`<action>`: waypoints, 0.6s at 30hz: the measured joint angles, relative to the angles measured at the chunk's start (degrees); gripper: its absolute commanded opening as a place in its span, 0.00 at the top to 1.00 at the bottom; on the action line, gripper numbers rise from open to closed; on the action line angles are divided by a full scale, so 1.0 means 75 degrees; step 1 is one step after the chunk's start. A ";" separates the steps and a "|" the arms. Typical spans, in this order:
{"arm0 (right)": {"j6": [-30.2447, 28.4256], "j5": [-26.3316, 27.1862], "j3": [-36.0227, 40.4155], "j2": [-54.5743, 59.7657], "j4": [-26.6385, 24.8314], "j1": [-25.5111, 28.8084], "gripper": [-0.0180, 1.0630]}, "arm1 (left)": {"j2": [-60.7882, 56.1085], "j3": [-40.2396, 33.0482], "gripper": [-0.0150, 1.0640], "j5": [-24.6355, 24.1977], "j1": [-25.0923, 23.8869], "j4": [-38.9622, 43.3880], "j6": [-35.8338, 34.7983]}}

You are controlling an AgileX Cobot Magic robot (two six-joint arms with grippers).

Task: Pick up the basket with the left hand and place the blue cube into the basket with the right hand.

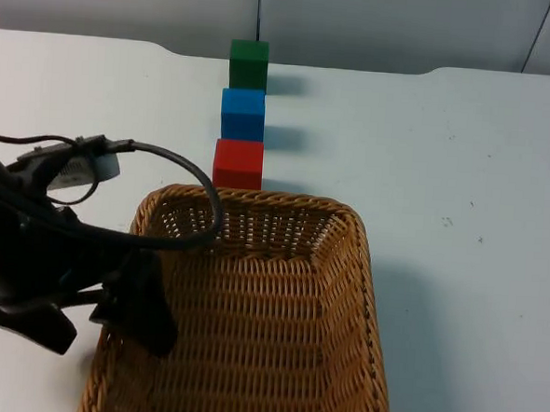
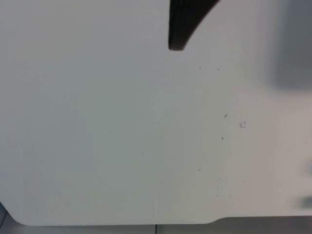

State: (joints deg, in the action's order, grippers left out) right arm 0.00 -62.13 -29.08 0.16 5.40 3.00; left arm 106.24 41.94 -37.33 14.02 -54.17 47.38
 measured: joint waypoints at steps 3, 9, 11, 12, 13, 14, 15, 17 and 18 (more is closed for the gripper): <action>0.0000 0.0000 0.0000 0.0000 0.0000 0.0000 0.02 | 0.0102 0.0000 0.02 0.0051 0.0000 -0.0125 0.0000; 0.0000 0.0000 0.0000 0.0000 0.0000 0.0000 0.02 | 0.0267 0.0000 0.02 0.0165 0.0000 -0.0215 0.0054; 0.0000 0.0000 0.0000 0.0000 0.0000 0.0000 0.02 | 0.0301 0.0000 0.02 0.0180 0.0000 -0.0235 0.0054; 0.0000 0.0000 0.0000 0.0000 0.0000 0.0000 0.02 | 0.0312 0.0017 0.02 0.0180 0.0000 -0.0254 0.0054; 0.0000 0.0000 0.0000 0.0000 0.0000 0.0000 0.02 | 0.0319 0.0018 0.02 0.0180 0.0000 -0.0259 0.0054; 0.0000 0.0000 0.0000 0.0000 0.0000 0.0000 0.02 | 0.0319 0.0018 0.02 0.0180 0.0000 -0.0259 0.0054; 0.0000 0.0000 0.0000 0.0000 0.0000 0.0000 0.02 | 0.0331 0.0029 0.02 0.0180 0.0000 -0.0273 0.0054; 0.0000 0.0000 0.0000 0.0000 0.0000 0.0000 0.02 | 0.0331 0.0029 0.04 0.0180 0.0000 -0.0291 0.0054; 0.0000 0.0000 0.0000 0.0000 0.0000 0.0000 0.02 | 0.0331 0.0029 0.07 0.0180 0.0000 -0.0291 0.0054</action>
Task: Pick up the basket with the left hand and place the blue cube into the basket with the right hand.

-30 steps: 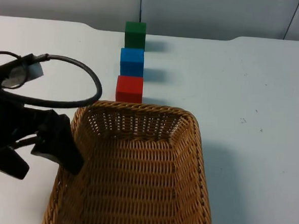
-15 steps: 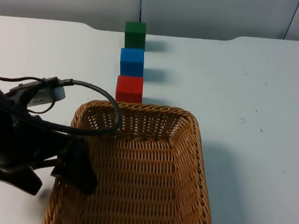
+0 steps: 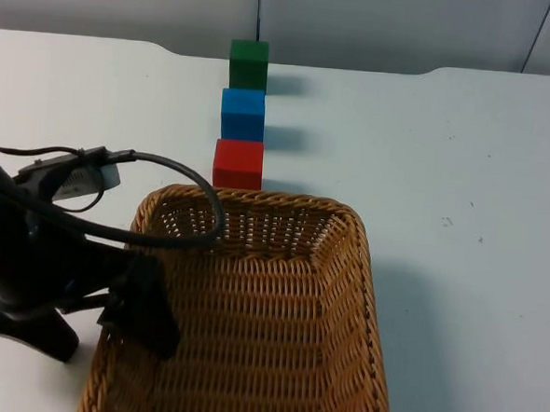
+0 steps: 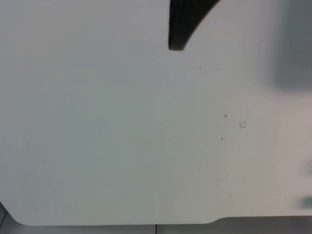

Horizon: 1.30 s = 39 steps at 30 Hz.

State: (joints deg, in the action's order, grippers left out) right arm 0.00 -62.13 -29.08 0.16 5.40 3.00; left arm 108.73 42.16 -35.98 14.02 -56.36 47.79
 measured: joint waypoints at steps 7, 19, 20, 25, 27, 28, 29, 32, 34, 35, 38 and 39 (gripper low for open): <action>0.0000 0.0000 0.0000 0.0000 0.0000 0.0000 0.02 | 0.0047 0.0000 0.58 0.0075 0.0000 -0.0016 -0.0323; 0.0000 0.0000 0.0000 0.0000 0.0000 0.0000 0.02 | 0.0047 0.0000 0.99 -0.0088 0.0016 -0.0506 -0.0571; 0.0000 0.0000 0.0000 0.0000 0.0000 0.0000 0.02 | 0.0047 0.0000 0.99 -0.0088 0.0016 -0.0506 -0.0571; 0.0000 0.0000 0.0000 0.0000 0.0000 0.0000 0.02 | -0.0003 0.0000 0.99 -0.0095 0.0016 -0.0537 -0.0571; 0.0000 0.0000 0.0000 0.0000 0.0000 0.0000 0.02 | -0.0120 0.0000 0.99 -0.0079 0.0016 -0.0507 -0.0583; 0.0000 0.0000 0.0000 0.0000 0.0000 0.0000 0.02 | -0.0120 0.0000 0.99 -0.0079 0.0016 -0.0507 -0.0583; 0.0000 0.0000 0.0000 0.0000 0.0000 0.0000 0.02 | -0.0225 0.0000 0.99 -0.0063 0.0016 -0.0449 -0.0588; 0.0000 0.0000 0.0000 0.0000 0.0000 0.0000 0.02 | -0.0723 0.0000 0.99 -0.0073 -0.0016 -0.0180 -0.0748; 0.0000 0.0000 0.0000 0.0000 0.0000 0.0000 0.02 | -0.0880 0.0000 0.99 -0.0147 -0.0086 -0.0089 -0.0843; 0.0000 0.0000 0.0000 0.0000 0.0000 0.0000 0.02 | -0.1002 -0.0013 0.99 -0.0287 -0.0212 0.0014 -0.0891; 0.0000 0.0000 0.0000 0.0000 0.0000 0.0000 0.02 | -0.1355 -0.0013 0.99 -0.0771 -0.0792 0.0301 -0.1150; 0.0000 0.0000 0.0000 0.0000 0.0000 0.0000 0.02 | -0.1355 -0.0013 0.99 -0.0771 -0.0792 0.0301 -0.1150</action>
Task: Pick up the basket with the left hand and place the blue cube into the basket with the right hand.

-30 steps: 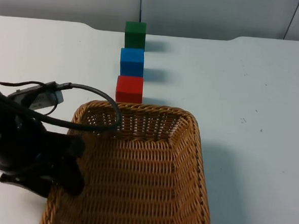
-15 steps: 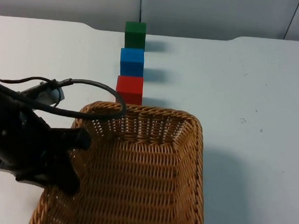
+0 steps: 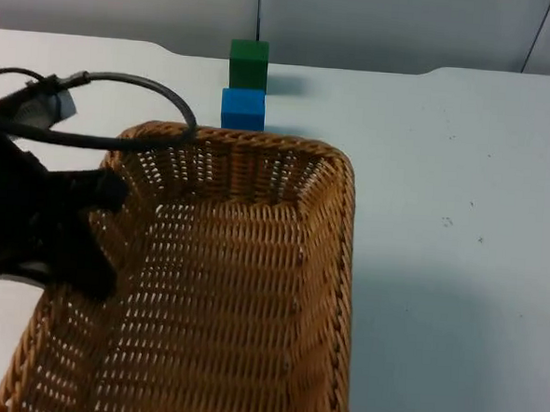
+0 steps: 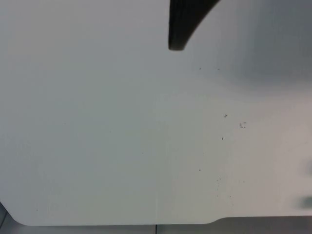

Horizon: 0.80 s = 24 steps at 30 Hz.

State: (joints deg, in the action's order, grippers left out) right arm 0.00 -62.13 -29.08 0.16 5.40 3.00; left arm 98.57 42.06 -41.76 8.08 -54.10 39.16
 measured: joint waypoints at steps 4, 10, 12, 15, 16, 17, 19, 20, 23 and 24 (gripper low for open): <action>0.0000 0.0000 0.0000 0.0000 0.0000 0.0000 0.02 | -0.0479 0.0000 0.99 -0.0586 -0.0908 0.0640 -0.0468; 0.0000 0.0000 0.0000 0.0000 0.0000 0.0000 0.02 | -0.1011 0.0000 0.99 -0.1051 -0.1917 0.2058 -0.1141; 0.0000 0.0000 0.0000 0.0000 0.0000 0.0000 0.02 | -0.1043 0.0000 0.99 -0.1133 -0.2097 0.2207 -0.1178; 0.0000 0.0000 0.0000 0.0000 0.0000 0.0000 0.02 | -0.1061 0.0000 0.99 -0.1304 -0.2706 0.2464 -0.1228; 0.0000 0.0000 0.0000 0.0000 0.0000 0.0000 0.02 | -0.1061 0.0000 0.99 -0.1304 -0.2706 0.2464 -0.1228; 0.0000 0.0000 0.0000 0.0000 0.0000 0.0000 0.02 | -0.1061 0.0000 0.99 -0.1304 -0.2802 0.2501 -0.1245; 0.0000 0.0000 0.0000 0.0000 0.0000 0.0000 0.02 | -0.1061 0.0000 0.99 -0.1304 -0.2877 0.2638 -0.1245; 0.0000 0.0000 0.0000 0.0000 0.0000 0.0000 0.02 | -0.1061 0.0000 0.99 -0.1339 -0.2871 0.2677 -0.1245; 0.0000 0.0000 0.0000 0.0000 0.0000 0.0000 0.02 | -0.1061 0.0000 0.99 -0.1479 -0.2871 0.2724 -0.1218; 0.0000 0.0000 0.0000 0.0000 0.0000 0.0000 0.02 | -0.1061 0.0000 0.99 -0.1528 -0.2871 0.2724 -0.1161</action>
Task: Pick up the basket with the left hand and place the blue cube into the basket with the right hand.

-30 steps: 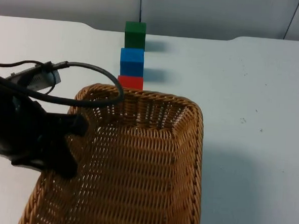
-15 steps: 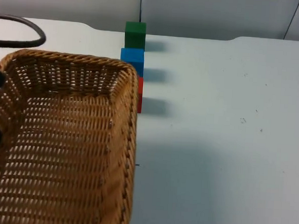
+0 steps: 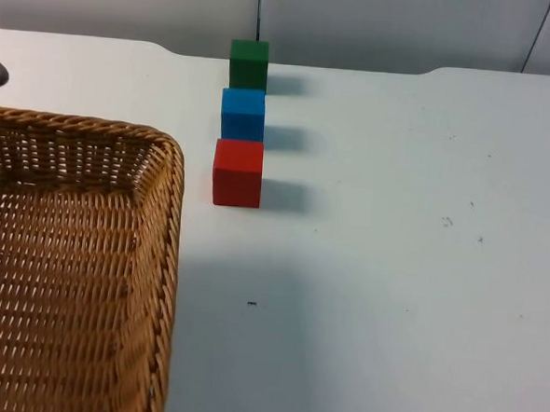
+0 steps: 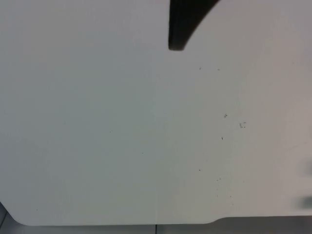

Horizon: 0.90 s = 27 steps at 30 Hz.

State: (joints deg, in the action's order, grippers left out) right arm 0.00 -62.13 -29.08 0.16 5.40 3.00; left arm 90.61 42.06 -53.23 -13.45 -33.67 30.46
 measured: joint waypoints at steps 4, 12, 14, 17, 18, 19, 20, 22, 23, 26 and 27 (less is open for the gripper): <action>0.0000 0.0000 0.0000 0.0000 0.0000 0.0000 0.02 | 0.0000 0.0000 0.99 -0.0206 0.0000 0.0000 0.0190; 0.0000 0.0000 0.0000 0.0000 0.0000 0.0000 0.02 | 0.0000 0.0000 0.99 -0.0347 0.0000 -0.0109 0.0575; 0.0000 0.0000 0.0000 0.0000 0.0000 0.0000 0.02 | 0.0000 0.0000 0.99 -0.0357 0.0000 -0.0109 0.0608; 0.0000 0.0000 0.0000 0.0000 0.0000 0.0000 0.02 | -0.0095 0.0000 0.99 -0.0403 0.0000 -0.0114 0.0656; 0.0000 0.0000 0.0000 0.0000 0.0000 0.0000 0.02 | -0.0135 0.0000 0.99 -0.0415 0.0000 -0.0114 0.0656; 0.0000 0.0000 0.0000 0.0000 0.0000 0.0000 0.02 | -0.0135 0.0000 0.99 -0.0415 0.0000 -0.0114 0.0656; 0.0000 0.0000 0.0000 0.0000 0.0000 0.0000 0.02 | -0.0209 0.0000 0.99 -0.0415 0.0000 -0.0114 0.0656; 0.0000 0.0000 0.0000 0.0000 0.0000 0.0000 0.02 | -0.0371 0.0000 0.99 -0.0415 0.0000 -0.0114 0.0656; 0.0000 0.0000 0.0000 0.0019 0.0000 0.0000 0.02 | -0.0433 0.0000 0.99 -0.0415 0.0000 -0.0114 0.0656; 0.0000 0.0015 0.0000 0.0277 0.0000 0.0000 0.02 | -0.0523 0.0000 0.99 -0.0420 0.0000 -0.0128 0.0656; 0.0000 0.0045 -0.0028 0.0480 0.0000 0.0000 0.02 | -0.0543 0.0000 0.99 -0.0433 0.0000 -0.0128 0.0656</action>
State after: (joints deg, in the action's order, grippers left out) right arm 0.00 -61.79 -29.29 3.76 5.40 3.00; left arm 86.53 42.06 -56.48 -13.45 -34.62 35.38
